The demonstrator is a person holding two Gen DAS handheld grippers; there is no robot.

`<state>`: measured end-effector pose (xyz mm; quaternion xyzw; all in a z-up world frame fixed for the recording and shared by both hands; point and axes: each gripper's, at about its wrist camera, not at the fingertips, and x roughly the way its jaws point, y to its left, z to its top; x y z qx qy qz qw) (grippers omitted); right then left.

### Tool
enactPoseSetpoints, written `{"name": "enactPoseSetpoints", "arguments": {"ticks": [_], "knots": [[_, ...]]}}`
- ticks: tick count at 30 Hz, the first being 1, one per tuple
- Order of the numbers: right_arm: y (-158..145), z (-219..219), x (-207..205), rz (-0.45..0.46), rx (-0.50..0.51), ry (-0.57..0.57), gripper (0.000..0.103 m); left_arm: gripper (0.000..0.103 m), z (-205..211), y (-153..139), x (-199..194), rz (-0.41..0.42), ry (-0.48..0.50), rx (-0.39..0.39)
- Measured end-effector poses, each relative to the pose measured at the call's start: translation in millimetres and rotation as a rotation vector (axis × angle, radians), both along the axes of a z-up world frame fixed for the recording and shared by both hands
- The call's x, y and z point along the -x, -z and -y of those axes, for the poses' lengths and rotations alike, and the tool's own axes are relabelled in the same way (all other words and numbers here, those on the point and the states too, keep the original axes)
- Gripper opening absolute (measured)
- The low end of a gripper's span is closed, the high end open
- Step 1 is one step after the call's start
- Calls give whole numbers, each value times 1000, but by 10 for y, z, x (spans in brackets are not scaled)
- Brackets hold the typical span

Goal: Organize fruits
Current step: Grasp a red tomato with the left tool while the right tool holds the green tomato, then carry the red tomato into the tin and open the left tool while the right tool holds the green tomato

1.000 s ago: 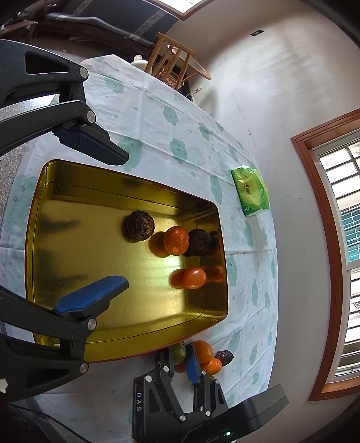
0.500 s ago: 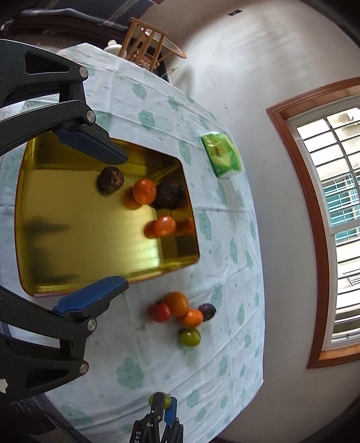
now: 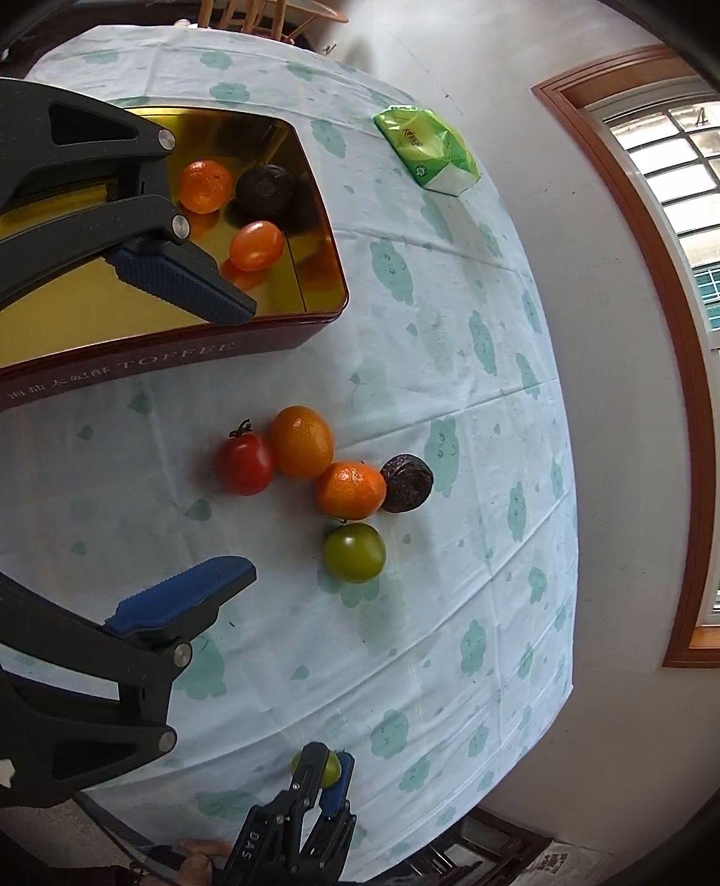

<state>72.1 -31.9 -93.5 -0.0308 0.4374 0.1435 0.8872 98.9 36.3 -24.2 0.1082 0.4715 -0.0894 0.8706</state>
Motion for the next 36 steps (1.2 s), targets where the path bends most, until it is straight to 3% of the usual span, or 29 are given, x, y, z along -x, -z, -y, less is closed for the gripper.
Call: {"name": "enactPoseSetpoints", "arguments": {"ticks": [6,13,16,18,25,29,36], "knots": [[17,37,0,-13,-30,-8,39,83,143,170,-99,-1,0,-98],[39,48,6,-29,-41,-26,40,83,129,320,-229,-43,-23,-109],[37,67,11,-31,-51,-30,40,65,144,387,-281,-85,-14,-97],[34,88,10,-31,-60,-30,40,31,149,468,-322,-134,-15,-87],[27,132,14,-33,-75,-26,40,30,168,404,-172,-187,-47,34],[25,148,16,-33,-77,-25,40,30,239,259,42,-175,-37,91],[28,143,27,-28,-61,-26,39,30,340,-1,393,-116,-2,119]]}}
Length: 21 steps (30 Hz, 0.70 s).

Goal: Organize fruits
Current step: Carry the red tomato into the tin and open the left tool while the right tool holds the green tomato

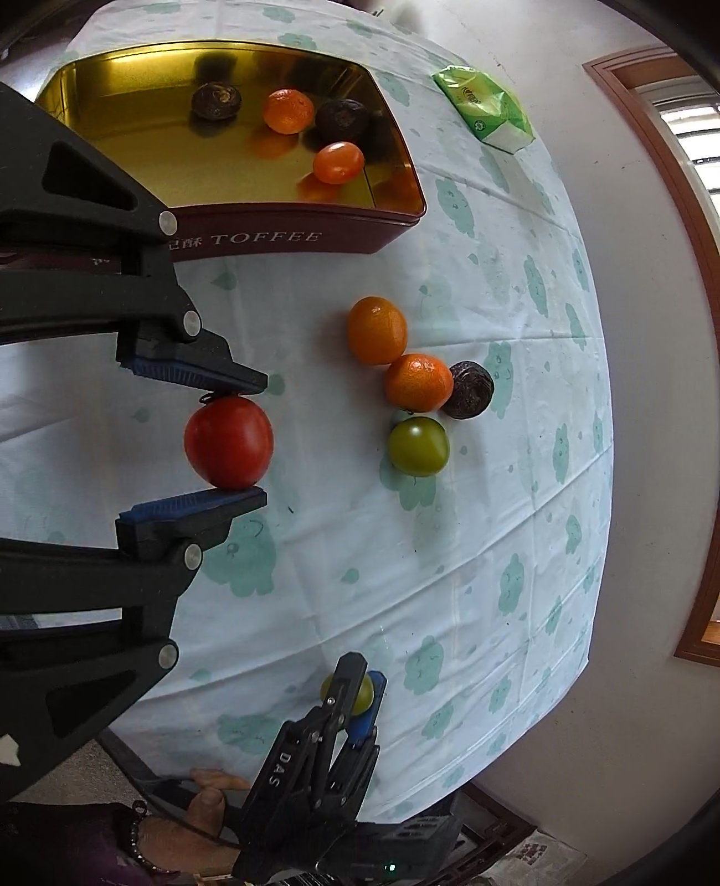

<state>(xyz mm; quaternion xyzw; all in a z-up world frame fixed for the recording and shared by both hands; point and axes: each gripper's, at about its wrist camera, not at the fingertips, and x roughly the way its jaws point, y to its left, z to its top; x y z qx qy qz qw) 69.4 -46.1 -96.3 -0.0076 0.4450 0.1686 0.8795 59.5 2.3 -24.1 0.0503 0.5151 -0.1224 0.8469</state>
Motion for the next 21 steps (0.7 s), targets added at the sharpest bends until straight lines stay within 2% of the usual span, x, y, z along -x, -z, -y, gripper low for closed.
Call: {"name": "enactPoseSetpoints", "arguments": {"ticks": [5,13,21], "knots": [[-7,11,0,1,0,-3,39,30,-153,-149,107,34,-25,30],[-11,24,13,5,2,-8,39,30,-707,-228,214,58,-155,83],[-16,41,20,6,-1,-11,39,30,-1368,-200,325,73,-295,71]]}}
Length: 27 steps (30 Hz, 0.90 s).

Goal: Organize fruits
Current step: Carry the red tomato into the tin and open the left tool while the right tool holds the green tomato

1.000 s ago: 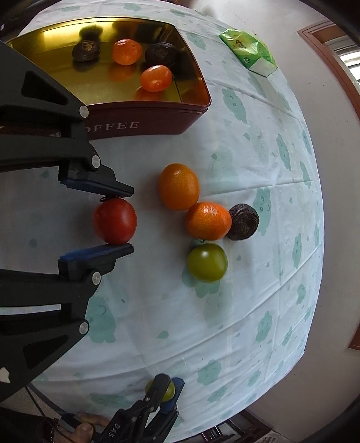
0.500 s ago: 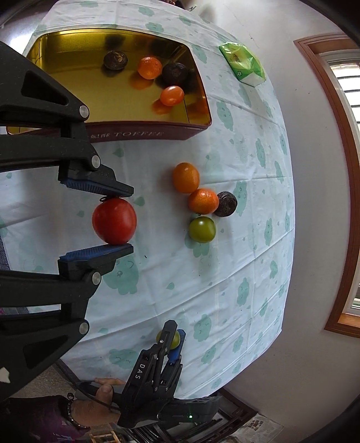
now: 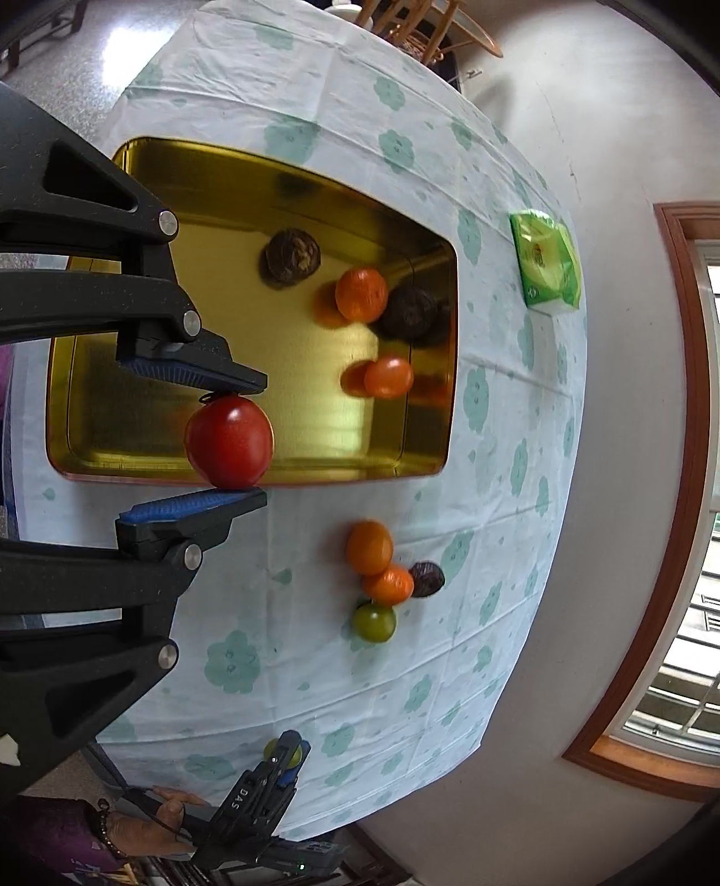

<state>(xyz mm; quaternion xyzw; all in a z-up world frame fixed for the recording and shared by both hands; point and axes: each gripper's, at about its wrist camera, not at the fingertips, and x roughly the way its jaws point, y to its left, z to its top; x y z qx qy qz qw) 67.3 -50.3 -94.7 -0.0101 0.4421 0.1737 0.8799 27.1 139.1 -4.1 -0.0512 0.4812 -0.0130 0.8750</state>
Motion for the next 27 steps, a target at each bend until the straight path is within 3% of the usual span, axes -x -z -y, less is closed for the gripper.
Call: {"name": "enactPoseSetpoints", "arguments": {"ticks": [9,27], "knots": [[-3,14,6,1,-6,-4,40,31,-415,244,76,-14,-89,-77],[-13,42,22,4,-17,-13,40,31,-602,480,71,3,-142,-183]]}}
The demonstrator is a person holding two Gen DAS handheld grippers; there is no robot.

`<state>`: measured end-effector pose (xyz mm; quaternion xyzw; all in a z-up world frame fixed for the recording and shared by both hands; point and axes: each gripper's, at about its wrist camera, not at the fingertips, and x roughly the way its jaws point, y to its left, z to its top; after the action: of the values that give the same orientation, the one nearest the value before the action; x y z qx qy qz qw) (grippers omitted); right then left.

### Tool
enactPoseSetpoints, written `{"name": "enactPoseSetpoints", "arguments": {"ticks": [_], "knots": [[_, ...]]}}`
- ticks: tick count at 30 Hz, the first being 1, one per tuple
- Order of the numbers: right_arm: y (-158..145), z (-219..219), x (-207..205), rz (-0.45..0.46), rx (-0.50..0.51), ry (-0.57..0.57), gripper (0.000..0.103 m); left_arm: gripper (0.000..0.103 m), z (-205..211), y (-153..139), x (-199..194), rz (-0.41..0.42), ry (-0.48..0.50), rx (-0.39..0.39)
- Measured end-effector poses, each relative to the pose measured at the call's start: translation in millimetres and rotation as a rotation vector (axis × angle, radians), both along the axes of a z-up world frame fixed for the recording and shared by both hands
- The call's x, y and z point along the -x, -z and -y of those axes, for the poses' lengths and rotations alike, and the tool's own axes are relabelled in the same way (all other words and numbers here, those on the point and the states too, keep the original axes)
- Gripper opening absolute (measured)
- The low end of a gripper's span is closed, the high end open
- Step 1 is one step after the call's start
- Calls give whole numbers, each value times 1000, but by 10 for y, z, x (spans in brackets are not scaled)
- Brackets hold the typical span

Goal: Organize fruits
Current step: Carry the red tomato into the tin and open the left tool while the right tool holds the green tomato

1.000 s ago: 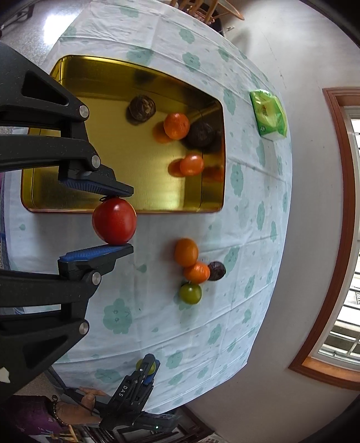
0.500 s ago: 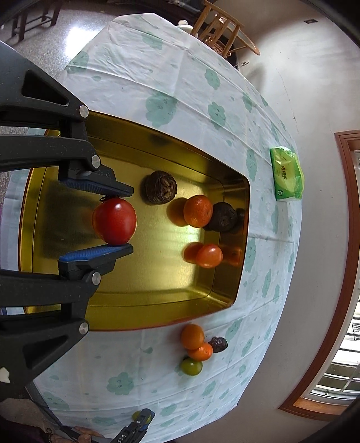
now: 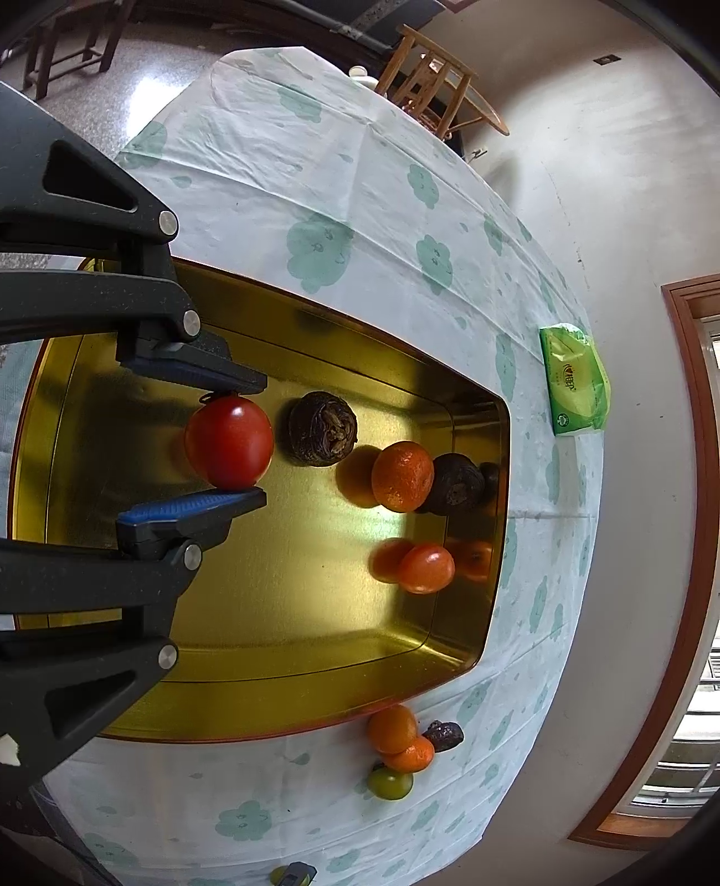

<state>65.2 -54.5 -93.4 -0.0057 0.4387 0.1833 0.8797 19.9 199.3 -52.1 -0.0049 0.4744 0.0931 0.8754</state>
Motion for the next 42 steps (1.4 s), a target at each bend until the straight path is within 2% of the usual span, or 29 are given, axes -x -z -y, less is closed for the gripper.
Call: {"name": "enactPoseSetpoints", "arguments": {"ticks": [31,40,42], "knots": [[-23,48,21,4,-22,-16,40,33,-36,117,-69,4,-7,-58],[-32,48,30,6,-27,-21,40,34,24,40,-40,38,4,-110],[-35,40,34,6,-29,-22,40,39,35,25,-31,41,0,-115]]}}
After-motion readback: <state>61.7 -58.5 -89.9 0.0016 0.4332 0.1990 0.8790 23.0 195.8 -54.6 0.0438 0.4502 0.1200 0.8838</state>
